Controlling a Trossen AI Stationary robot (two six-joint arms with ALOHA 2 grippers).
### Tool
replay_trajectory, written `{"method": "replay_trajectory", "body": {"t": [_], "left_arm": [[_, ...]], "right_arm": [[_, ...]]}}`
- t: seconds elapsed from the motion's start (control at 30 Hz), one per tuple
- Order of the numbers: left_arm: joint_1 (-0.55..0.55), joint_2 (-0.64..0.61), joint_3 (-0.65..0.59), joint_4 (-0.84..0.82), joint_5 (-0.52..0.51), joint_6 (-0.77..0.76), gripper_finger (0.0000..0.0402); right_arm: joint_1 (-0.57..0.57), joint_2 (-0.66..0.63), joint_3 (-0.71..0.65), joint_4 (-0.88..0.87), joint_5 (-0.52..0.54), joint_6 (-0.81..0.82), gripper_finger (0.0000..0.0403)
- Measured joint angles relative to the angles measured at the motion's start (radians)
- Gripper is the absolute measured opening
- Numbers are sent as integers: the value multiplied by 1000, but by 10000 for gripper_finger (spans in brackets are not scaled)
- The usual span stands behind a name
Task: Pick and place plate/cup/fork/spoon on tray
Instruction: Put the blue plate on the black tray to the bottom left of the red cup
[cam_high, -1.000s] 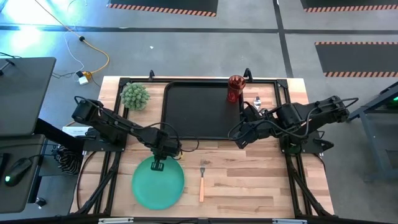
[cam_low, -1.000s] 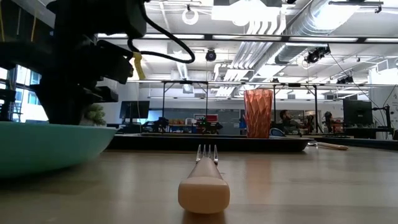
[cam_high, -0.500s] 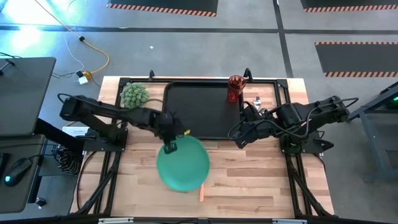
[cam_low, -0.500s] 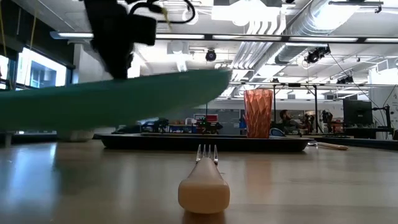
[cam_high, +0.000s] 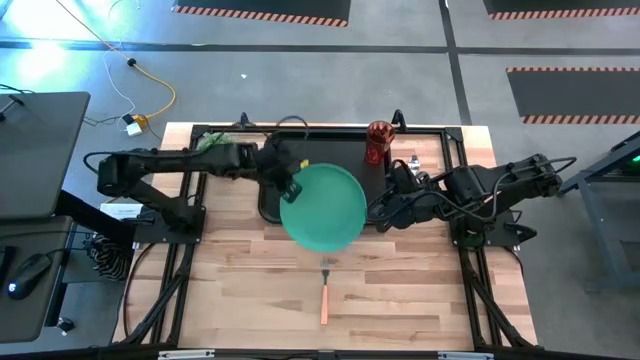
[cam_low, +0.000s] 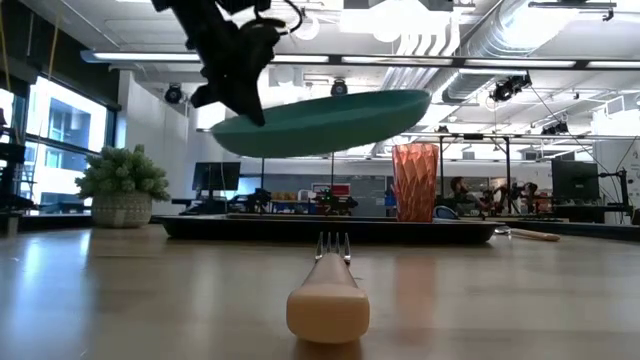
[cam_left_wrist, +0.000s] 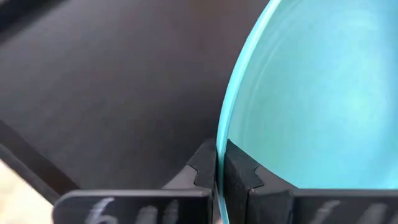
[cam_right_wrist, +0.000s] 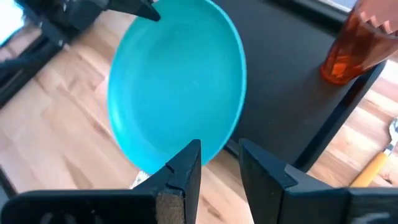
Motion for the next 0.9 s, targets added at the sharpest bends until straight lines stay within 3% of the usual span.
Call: {"method": "replay_trajectory", "body": {"t": [0.23, 0.5, 0.9], "left_arm": [[141, 0, 0, 106, 2, 2, 1], [221, 0, 1, 202, 26, 37, 4], [326, 0, 1, 207, 25, 46, 6]], "right_arm": [[-6, 0, 0, 5, 87, 58, 99], [-32, 0, 0, 9, 201, 90, 99], [-102, 0, 0, 36, 206, 89, 99]]}}
